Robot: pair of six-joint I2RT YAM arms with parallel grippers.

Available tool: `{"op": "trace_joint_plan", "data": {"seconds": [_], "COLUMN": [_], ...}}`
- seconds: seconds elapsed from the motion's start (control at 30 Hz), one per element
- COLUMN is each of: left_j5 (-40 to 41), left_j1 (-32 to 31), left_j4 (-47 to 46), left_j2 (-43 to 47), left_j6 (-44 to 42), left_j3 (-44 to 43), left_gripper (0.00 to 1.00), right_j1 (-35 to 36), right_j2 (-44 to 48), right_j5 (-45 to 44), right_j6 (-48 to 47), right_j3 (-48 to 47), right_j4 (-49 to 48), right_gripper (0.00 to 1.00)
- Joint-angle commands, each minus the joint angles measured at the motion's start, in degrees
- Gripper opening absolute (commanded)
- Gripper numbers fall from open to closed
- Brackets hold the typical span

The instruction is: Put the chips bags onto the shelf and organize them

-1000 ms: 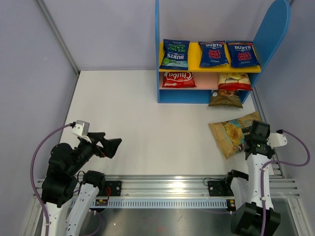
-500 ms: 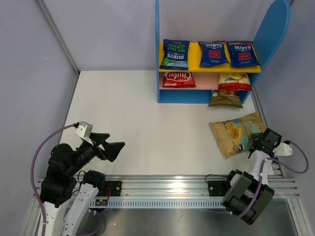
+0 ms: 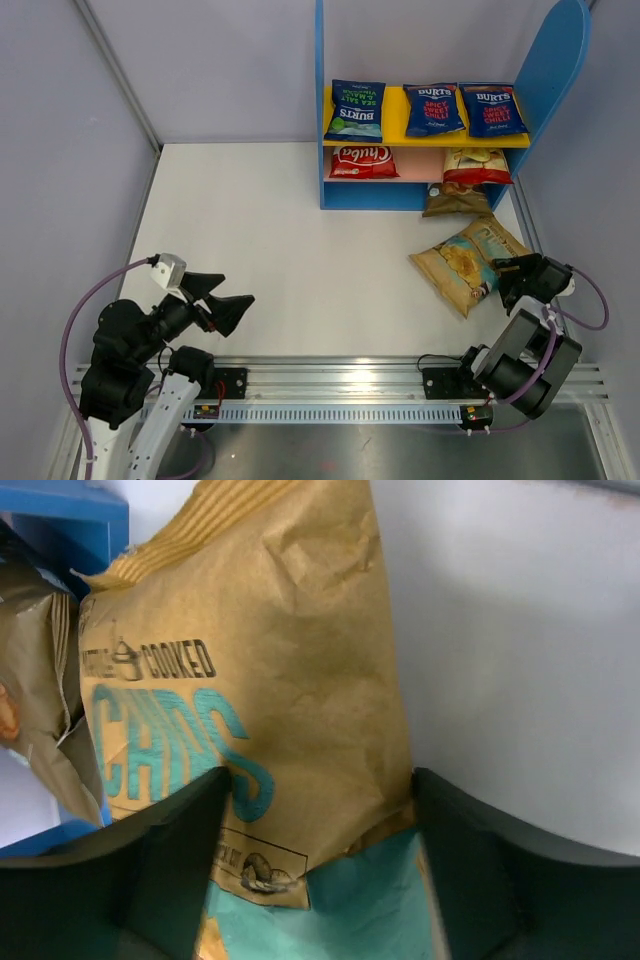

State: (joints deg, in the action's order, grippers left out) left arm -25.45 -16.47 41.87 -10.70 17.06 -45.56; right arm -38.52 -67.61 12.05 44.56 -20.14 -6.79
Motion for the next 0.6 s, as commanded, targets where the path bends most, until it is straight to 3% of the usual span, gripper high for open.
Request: {"op": "trace_joint_plan", "data": {"seconds": [0.0,0.23,0.3,0.4,0.57], "left_j5": [-2.0,-1.4,-1.1,-0.5,0.6], "left_j1": [-0.3,-0.3,-0.3,-0.3,-0.3], "left_j4": [-2.6,-2.1,-2.0,-1.9,-1.4], "left_j2": [0.9,0.9,0.9,0.9,0.8], "left_j6": [-1.1,-1.2,-1.2,-1.1,-1.2], "left_j3": [-0.1,-0.5,-0.6,-0.8,-1.1], "left_gripper": [0.99,0.99,0.99,0.99,0.99], "right_j1": [-0.1,-0.1,-0.1,-0.1,-0.1], "right_j2": [0.0,11.4,15.7,20.0,29.0], "right_j5": [5.5,5.3,5.4,4.2,1.1], "right_j6": [-1.2,-2.4,-2.7,-2.8,-1.1], "right_j3": [1.4,4.2,4.2,3.6,3.5], "right_j4": [0.4,4.6,6.4,12.9,19.4], "right_gripper": [0.76,0.35,0.28,0.27,0.1]}}
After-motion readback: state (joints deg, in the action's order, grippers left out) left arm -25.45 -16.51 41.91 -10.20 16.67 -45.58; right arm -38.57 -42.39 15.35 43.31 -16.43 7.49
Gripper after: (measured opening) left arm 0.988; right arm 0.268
